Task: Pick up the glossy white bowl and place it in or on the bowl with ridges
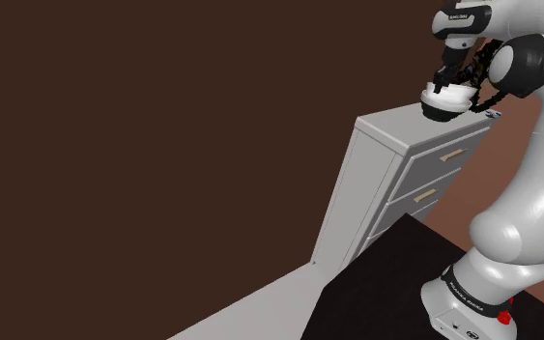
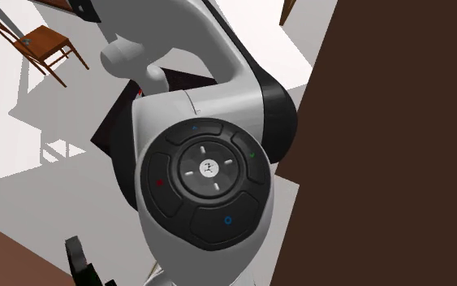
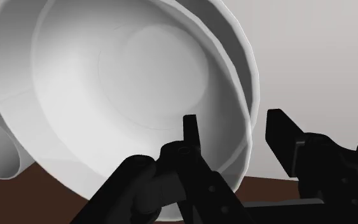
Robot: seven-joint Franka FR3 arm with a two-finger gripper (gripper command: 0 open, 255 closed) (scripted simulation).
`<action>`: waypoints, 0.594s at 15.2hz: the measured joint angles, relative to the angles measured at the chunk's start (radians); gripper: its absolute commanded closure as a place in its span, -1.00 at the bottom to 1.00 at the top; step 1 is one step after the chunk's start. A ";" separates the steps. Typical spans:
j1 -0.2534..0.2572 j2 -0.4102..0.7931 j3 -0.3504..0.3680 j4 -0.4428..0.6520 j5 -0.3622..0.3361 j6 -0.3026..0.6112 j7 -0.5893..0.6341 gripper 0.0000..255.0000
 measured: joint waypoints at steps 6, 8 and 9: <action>0.002 -0.003 0.000 0.013 -0.002 -0.016 0.002 -1.00; 0.003 -0.007 0.000 0.059 -0.003 -0.065 0.001 -1.00; 0.001 0.003 0.001 0.105 0.001 -0.100 0.001 -1.00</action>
